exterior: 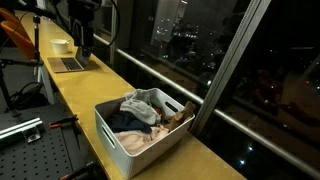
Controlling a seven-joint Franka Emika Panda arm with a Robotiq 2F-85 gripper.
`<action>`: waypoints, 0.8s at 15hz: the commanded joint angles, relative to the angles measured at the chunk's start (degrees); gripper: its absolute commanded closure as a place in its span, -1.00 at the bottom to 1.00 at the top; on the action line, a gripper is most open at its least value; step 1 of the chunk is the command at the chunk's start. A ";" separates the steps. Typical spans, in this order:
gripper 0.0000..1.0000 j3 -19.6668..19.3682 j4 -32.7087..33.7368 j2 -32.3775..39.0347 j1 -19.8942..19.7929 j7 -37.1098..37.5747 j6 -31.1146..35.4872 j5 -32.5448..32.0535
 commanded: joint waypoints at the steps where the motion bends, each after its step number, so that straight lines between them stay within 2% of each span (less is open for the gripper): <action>1: -1.00 -1.77 3.89 2.90 -2.01 -2.94 -0.75 -2.58; 5: -1.00 -3.04 7.90 7.96 -4.69 -6.35 2.31 -9.12; 9: -1.00 -4.22 11.37 17.13 -6.86 -8.38 10.81 -16.61; 12: -1.00 -5.63 13.92 24.58 -7.77 -10.03 17.52 -19.03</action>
